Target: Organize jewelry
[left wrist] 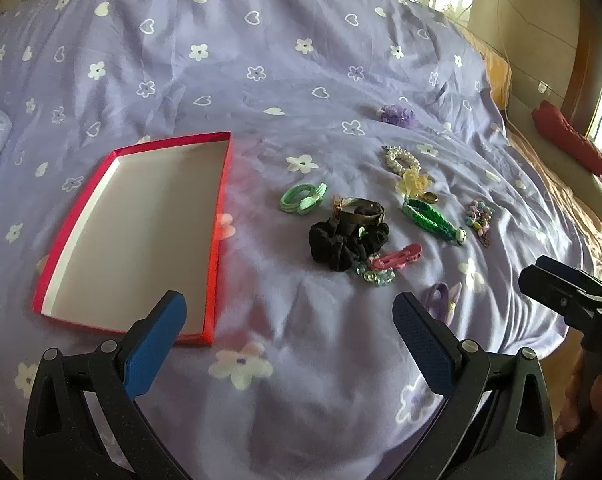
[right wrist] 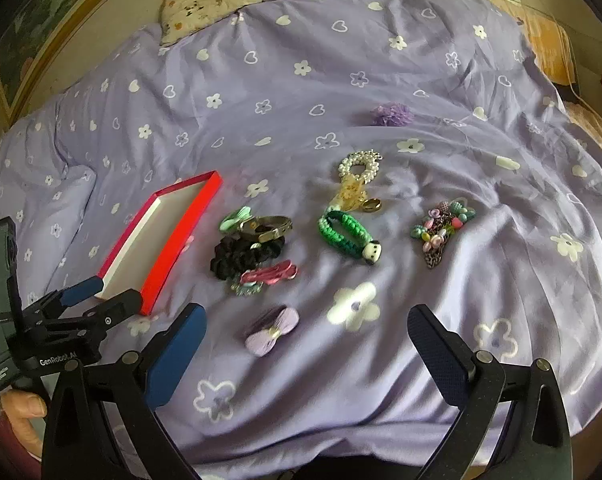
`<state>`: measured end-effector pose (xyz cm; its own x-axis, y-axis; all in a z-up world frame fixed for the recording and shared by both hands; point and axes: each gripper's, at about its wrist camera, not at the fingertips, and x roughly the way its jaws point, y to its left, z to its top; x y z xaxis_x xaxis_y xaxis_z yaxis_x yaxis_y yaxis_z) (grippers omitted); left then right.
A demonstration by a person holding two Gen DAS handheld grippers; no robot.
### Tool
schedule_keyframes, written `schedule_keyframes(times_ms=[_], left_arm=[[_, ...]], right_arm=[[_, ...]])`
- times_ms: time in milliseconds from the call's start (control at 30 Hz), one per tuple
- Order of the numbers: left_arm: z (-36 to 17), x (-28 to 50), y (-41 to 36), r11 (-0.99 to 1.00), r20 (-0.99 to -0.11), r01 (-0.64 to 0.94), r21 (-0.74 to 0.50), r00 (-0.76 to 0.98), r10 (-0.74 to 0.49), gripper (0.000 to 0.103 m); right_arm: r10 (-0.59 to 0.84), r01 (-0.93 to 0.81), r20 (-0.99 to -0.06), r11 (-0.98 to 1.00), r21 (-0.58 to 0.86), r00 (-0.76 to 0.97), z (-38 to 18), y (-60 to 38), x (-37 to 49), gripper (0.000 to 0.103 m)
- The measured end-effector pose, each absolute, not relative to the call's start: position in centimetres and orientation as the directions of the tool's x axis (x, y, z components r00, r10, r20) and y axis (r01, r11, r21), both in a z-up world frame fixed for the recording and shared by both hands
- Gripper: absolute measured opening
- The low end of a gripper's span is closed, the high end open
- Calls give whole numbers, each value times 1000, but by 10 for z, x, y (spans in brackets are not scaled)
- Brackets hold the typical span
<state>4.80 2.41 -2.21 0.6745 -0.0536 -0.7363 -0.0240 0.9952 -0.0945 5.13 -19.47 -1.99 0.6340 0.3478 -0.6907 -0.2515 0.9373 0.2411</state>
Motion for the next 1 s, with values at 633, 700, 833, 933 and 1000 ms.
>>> schedule_keyframes(times_ms=[633,700,833,933,1000], left_arm=[[-55,138,11,996,-829,52,-69,552,-87,92],[-58,146,10,996,-833,59,-70,545,-91,88],[-68,162,8,994,-851,82,-77,515,-108,77],[-75,167,5,990,-861,106,-95,490,-135,72],[-78,169,4,989,-864,106,-105,483,-143,69]], right_arm=[[351,-244,-756,935,256,552,-54,-206,145,46],[343,-249,-763,938,242,548,-57,-205,152,44],[329,-257,-783,941,222,529,-66,-201,166,37],[318,-262,-797,943,207,513,-73,-198,174,36],[319,-270,-807,941,205,498,-79,-196,178,35]])
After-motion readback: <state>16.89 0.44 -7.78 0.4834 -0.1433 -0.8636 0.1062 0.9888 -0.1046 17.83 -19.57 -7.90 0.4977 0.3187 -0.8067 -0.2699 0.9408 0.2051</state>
